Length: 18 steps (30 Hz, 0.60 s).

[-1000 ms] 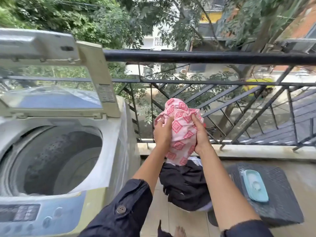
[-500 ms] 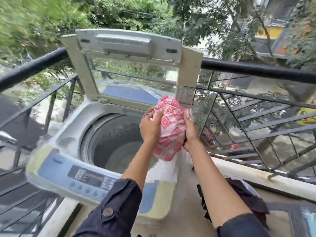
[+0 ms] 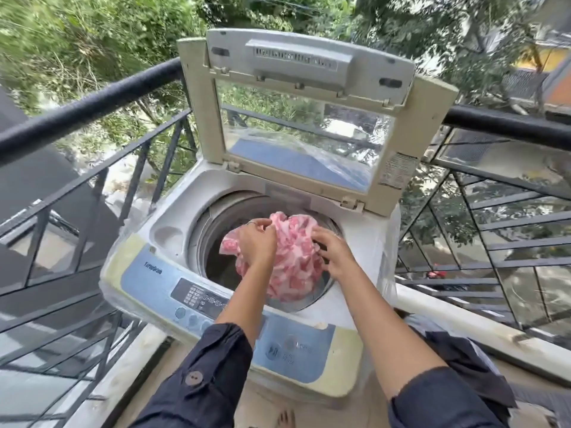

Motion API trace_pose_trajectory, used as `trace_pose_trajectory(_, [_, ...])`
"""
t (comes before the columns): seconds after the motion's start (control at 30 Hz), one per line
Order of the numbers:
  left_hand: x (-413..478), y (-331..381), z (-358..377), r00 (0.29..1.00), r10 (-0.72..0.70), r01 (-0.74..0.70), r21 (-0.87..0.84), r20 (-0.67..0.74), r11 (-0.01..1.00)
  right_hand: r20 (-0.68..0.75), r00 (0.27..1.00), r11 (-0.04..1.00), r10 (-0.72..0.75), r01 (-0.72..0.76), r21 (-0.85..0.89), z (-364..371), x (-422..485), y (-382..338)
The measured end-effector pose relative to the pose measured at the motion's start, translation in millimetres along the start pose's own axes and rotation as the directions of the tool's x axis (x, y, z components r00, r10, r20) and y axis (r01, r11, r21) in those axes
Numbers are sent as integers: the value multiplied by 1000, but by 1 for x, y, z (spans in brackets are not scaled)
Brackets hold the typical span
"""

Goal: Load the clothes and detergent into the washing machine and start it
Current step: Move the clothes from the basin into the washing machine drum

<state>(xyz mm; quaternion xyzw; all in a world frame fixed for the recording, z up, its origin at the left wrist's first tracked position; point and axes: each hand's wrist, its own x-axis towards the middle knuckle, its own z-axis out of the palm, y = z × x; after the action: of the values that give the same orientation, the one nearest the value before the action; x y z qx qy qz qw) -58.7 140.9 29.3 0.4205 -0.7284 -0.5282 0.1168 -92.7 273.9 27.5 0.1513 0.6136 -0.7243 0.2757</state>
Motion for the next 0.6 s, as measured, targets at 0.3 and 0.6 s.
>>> trace_pose_trajectory(0.3, [-16,3,23,999,24,-24,13,33,1000,-38,999,994,30,-33,-101,-19,-4,5])
trace_pose_trajectory(0.6, [-59,23,64,978,190,-181,-102,83,978,-65,991,988,-113,119,97,-69,-22,-13])
